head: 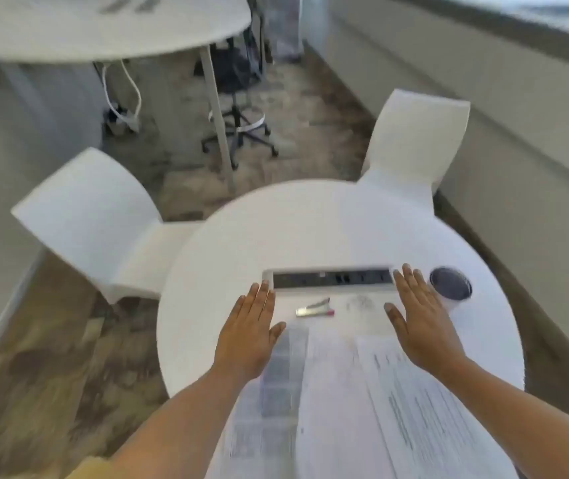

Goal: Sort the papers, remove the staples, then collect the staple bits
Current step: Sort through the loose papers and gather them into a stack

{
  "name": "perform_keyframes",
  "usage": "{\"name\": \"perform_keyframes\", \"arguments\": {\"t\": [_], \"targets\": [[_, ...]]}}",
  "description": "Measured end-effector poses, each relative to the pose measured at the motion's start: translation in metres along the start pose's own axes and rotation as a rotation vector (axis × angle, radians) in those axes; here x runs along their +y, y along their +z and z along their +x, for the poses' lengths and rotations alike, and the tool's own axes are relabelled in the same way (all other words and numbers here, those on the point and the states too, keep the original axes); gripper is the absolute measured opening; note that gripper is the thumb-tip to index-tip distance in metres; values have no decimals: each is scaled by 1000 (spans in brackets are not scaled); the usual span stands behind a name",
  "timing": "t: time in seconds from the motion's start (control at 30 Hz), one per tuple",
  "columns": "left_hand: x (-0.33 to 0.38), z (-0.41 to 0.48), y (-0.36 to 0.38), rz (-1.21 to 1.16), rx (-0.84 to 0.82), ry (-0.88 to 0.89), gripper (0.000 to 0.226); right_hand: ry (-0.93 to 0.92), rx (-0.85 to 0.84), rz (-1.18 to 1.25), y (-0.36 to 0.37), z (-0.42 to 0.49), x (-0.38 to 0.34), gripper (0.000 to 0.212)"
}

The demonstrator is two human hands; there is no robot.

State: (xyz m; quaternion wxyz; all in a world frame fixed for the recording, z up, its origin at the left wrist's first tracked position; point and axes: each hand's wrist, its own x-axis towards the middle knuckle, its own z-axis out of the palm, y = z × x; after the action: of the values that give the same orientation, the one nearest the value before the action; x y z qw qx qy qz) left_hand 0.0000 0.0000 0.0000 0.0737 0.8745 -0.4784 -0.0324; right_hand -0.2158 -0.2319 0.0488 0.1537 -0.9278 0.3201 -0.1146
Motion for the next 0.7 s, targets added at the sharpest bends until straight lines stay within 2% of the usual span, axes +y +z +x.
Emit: {"name": "perform_keyframes", "arguments": {"t": [0.03,0.1,0.13,0.2,0.27,0.37,0.57,0.63,0.7], "targets": [[0,-11,15,5,1,0,82,41,-58,17,15,-18,5,65],[8,-38,38,-50,-162,6,106,108,-190,9,43,-59,16,68],[11,-53,52,-95,-310,-42,114,153,-266,2,59,-84,21,70],[18,-74,76,-117,-429,-73,114,202,-383,-30,83,-130,32,73],[24,-89,89,-129,-503,-113,100,244,-483,-77,98,-159,41,76],[29,-102,99,-148,-499,-146,84,276,-535,-92,109,-185,45,82],[30,-100,103,-171,-451,-158,83,285,-558,-106,106,-187,42,83],[37,-99,99,-247,-390,-189,78,284,-562,-115,104,-185,41,83],[51,-98,91,-343,-282,-235,58,281,-578,-121,101,-184,40,82]]}}
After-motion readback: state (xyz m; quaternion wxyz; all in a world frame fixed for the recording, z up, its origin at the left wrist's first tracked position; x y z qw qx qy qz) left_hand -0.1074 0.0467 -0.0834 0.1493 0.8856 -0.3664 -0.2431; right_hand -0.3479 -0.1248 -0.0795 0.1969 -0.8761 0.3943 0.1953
